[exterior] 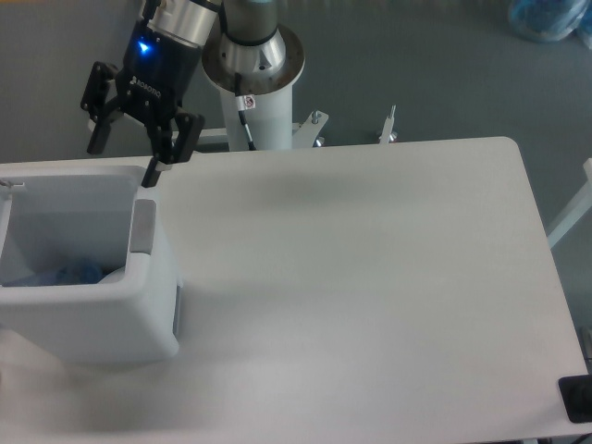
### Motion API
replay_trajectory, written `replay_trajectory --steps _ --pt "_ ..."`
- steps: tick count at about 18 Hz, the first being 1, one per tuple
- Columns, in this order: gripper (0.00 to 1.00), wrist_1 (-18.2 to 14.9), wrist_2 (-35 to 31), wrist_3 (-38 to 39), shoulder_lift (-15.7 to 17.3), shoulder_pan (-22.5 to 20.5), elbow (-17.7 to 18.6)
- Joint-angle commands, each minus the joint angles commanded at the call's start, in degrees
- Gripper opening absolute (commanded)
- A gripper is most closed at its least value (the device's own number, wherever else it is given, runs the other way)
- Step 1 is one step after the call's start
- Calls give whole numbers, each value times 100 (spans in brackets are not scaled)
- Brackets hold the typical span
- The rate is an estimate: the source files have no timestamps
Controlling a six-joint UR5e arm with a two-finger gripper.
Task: Place the trash in the trash can
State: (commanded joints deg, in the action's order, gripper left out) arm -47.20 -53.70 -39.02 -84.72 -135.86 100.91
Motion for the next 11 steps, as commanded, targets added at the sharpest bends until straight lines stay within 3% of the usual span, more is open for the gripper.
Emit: replay_trajectory --steps 2,5,9,11 --pt "100 70 0 -105 -280 -282 -351" --pt "100 176 -79 -911 -694 -695 -739" --pt "100 167 -666 -2063 -836 -916 -810" --pt "100 132 -991 -2179 -766 -925 -767"
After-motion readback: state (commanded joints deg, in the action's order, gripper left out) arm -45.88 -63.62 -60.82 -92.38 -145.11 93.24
